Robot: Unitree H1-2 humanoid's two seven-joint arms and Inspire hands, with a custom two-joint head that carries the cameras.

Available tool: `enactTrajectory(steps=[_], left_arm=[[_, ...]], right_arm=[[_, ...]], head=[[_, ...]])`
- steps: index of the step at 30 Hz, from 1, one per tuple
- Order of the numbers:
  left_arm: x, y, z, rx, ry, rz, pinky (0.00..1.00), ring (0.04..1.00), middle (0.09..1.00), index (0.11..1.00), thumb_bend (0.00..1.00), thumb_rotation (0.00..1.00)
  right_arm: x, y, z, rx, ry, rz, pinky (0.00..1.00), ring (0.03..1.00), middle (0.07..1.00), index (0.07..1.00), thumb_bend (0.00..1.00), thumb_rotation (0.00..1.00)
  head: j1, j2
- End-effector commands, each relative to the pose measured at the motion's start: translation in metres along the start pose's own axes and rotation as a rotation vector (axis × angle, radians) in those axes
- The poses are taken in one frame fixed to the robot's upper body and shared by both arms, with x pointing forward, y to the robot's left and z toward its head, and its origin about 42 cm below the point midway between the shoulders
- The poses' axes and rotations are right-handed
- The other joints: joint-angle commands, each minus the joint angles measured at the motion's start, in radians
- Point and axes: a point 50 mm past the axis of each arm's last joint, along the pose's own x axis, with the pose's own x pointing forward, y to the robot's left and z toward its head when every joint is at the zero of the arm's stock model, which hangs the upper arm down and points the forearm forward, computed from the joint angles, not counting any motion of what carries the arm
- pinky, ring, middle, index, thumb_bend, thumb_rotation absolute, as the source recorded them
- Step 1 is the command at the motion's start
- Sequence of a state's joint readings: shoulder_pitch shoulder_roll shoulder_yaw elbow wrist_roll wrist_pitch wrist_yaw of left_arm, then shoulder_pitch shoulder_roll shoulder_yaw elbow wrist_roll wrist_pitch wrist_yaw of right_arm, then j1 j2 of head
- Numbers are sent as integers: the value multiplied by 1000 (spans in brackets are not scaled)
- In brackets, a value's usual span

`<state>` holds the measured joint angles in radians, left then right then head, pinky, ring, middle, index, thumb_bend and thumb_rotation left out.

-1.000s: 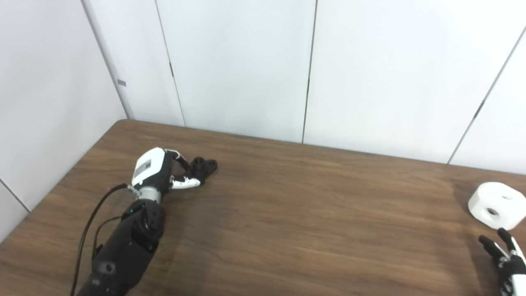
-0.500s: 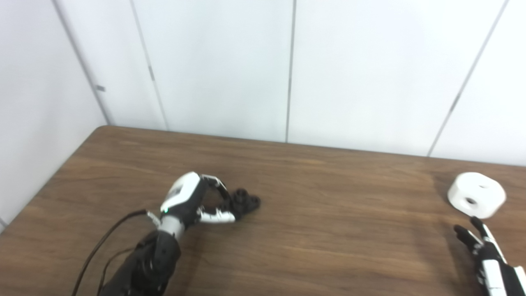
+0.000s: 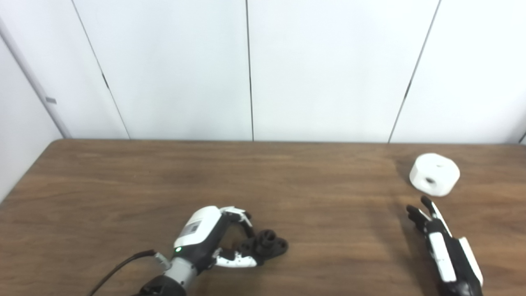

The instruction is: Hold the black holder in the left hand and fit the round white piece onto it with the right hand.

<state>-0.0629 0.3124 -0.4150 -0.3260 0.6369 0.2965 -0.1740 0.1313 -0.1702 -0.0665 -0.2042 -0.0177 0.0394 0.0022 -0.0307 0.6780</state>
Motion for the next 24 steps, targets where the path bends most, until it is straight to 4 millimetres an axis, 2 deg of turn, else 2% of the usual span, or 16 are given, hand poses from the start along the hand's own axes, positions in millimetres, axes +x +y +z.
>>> enactTrajectory(steps=[1, 8, 14, 24], left_arm=[[-5, -21, 10, -13, -35, -121, 798, 878, 788, 485, 519, 49], [-11, -38, 19, 30, -51, -177, 836, 889, 792, 486, 518, 49], [-16, -49, 18, 105, -72, -183, 877, 888, 791, 486, 519, 48], [-17, -58, 17, 186, -78, -169, 888, 890, 787, 487, 519, 48]], right_arm=[[-3, 10, 5, 3, 7, 36, 923, 892, 875, 974, 555, 1000], [-4, 12, 15, -15, 15, 38, 955, 904, 881, 976, 571, 1000], [-5, 12, 19, -27, 18, 35, 908, 891, 878, 971, 587, 1000], [-7, 7, 21, -9, 24, 33, 929, 901, 881, 977, 574, 1000]], head=[[-9, 12], [-31, 46], [-42, 58], [-44, 63]])
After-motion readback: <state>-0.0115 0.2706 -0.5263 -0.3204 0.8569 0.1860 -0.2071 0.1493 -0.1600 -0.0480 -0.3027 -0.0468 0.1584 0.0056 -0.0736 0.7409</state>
